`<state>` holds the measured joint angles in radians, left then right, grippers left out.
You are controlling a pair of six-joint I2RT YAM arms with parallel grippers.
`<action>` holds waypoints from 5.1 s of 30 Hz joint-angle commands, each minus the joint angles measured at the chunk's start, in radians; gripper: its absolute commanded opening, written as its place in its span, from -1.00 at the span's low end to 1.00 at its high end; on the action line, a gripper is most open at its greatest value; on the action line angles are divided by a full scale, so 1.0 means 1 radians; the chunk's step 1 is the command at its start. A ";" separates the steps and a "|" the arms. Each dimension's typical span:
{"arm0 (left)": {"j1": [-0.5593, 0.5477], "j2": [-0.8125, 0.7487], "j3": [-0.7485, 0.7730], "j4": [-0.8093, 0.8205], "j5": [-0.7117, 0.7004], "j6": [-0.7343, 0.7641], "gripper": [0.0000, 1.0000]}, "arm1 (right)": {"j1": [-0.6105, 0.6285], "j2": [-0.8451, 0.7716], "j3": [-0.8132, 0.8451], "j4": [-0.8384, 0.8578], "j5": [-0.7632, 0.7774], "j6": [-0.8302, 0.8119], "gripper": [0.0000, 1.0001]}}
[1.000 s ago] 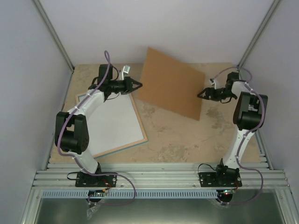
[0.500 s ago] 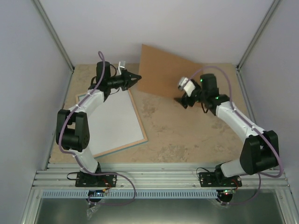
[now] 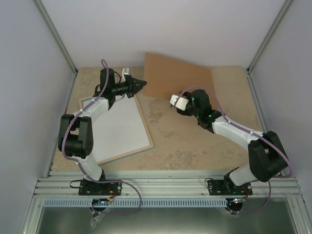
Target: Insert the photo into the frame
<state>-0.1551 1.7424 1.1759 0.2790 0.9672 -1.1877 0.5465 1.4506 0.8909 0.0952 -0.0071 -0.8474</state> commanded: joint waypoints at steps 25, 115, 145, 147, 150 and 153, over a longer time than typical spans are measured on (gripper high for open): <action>0.121 -0.105 0.351 -0.308 -0.133 0.715 0.99 | -0.458 0.018 0.531 -0.194 -0.789 0.743 -0.99; -0.076 0.081 0.239 -0.560 0.099 0.773 0.63 | -0.644 0.336 -0.048 1.149 -1.344 2.542 -0.99; -0.018 0.116 0.019 -0.105 0.256 0.283 -1.00 | -0.597 0.410 0.197 -0.084 -1.443 1.507 -0.85; -0.018 0.128 0.027 -0.128 0.258 0.299 -1.00 | -0.597 0.416 0.206 -0.114 -1.457 1.495 -0.97; -0.005 0.127 0.033 -0.200 0.221 0.372 -1.00 | -0.597 0.422 0.235 -0.163 -1.442 1.470 -0.99; 0.019 0.106 0.054 -0.355 0.137 0.498 -0.89 | -0.596 0.433 0.243 -0.149 -1.409 1.505 -0.99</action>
<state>-0.1604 1.8721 1.1954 0.0753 1.2381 -0.8253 -0.0692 1.8702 1.0985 -0.0216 -1.4101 0.7029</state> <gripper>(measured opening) 0.038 0.082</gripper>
